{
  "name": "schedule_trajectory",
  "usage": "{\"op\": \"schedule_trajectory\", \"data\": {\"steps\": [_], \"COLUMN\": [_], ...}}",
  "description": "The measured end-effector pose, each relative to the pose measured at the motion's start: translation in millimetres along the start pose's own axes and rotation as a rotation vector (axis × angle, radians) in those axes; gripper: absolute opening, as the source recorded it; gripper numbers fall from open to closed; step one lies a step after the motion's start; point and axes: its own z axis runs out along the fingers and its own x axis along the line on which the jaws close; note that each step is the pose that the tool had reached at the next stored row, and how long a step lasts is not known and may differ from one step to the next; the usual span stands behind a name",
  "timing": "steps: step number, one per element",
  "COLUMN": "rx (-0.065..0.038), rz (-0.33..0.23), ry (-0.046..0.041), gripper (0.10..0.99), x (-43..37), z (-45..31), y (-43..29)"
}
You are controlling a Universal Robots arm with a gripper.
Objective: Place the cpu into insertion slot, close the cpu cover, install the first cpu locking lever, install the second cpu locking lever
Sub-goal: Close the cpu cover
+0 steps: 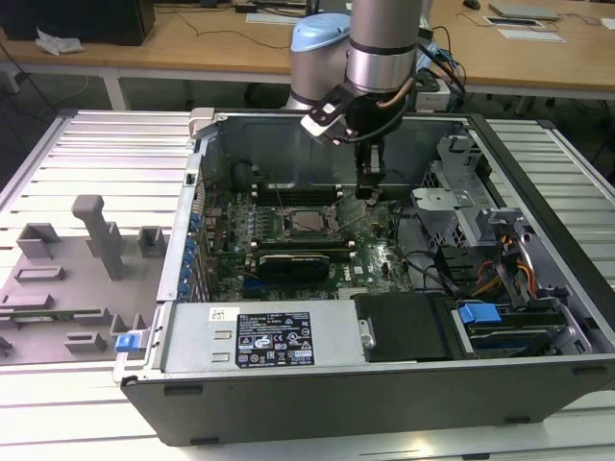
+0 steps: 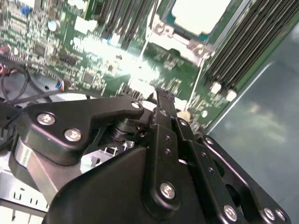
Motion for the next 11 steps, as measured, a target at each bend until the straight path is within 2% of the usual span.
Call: {"op": "schedule_trajectory", "data": {"steps": [6,8,11], "rx": [0.007,0.017,0.032], "rz": [0.0,-0.001,-0.002], "ry": [-0.0004,-0.0013,-0.002], "gripper": [0.106,0.106,0.106], "x": [1.2,1.5,1.9], "z": [1.4,5.1,11.3], "y": [18.3,22.6,23.7]}}
